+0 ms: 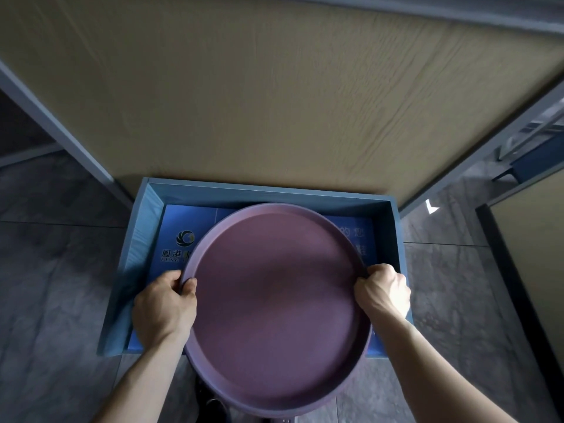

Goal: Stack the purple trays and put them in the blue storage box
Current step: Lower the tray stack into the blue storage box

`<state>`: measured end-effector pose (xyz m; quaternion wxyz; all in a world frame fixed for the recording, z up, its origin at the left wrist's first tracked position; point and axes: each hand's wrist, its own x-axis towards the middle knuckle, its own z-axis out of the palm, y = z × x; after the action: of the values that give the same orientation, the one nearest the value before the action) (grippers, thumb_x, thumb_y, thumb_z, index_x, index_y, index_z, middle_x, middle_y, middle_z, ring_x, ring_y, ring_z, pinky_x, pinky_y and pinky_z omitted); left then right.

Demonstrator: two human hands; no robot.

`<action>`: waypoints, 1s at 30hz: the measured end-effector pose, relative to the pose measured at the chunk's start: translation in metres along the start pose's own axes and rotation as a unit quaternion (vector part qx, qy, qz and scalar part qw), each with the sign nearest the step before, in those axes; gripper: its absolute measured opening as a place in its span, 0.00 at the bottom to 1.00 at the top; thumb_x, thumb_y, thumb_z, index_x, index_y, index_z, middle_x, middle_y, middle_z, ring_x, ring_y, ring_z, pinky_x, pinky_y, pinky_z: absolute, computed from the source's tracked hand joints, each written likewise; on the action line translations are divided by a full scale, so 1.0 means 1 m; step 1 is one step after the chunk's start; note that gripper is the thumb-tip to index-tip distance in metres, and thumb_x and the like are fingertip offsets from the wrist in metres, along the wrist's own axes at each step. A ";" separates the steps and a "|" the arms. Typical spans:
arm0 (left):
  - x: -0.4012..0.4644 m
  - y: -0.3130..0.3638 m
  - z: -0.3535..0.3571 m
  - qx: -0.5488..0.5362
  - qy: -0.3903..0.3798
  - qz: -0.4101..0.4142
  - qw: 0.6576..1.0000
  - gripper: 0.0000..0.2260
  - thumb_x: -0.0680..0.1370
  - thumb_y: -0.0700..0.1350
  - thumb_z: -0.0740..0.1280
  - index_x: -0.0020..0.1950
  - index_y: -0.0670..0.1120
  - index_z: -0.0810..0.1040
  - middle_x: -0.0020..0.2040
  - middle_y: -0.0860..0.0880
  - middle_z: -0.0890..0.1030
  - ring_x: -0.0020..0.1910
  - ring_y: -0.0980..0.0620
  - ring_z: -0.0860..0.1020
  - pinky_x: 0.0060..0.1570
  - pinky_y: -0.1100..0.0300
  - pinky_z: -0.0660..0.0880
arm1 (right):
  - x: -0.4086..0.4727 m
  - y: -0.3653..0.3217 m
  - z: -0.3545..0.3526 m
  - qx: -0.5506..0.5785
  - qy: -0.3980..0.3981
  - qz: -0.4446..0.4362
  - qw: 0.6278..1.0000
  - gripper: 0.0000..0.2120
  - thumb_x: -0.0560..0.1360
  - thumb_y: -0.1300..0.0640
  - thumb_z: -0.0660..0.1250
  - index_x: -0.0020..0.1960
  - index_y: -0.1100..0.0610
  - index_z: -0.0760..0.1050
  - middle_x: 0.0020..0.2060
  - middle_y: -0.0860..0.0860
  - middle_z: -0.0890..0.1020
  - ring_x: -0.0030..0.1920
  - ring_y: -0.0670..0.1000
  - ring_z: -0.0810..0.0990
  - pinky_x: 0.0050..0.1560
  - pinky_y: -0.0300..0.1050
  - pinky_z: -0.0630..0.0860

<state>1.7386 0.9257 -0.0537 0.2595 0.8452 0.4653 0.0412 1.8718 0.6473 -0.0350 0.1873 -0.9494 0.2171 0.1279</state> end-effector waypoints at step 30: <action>0.018 0.004 -0.007 0.073 -0.028 0.011 0.997 0.09 0.71 0.49 0.77 0.49 0.49 0.84 0.46 0.48 0.87 0.47 0.43 0.83 0.39 0.56 0.73 | 0.001 -0.001 -0.001 -0.017 -0.016 -0.008 1.000 0.06 0.67 0.58 0.68 0.41 0.54 0.82 0.41 0.60 0.78 0.45 0.65 0.79 0.45 0.51 0.76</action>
<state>1.7495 0.9418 -0.0485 0.2098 0.8677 0.4504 -0.0135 1.8734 0.6471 -0.0344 0.1755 -0.9519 0.2045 0.1456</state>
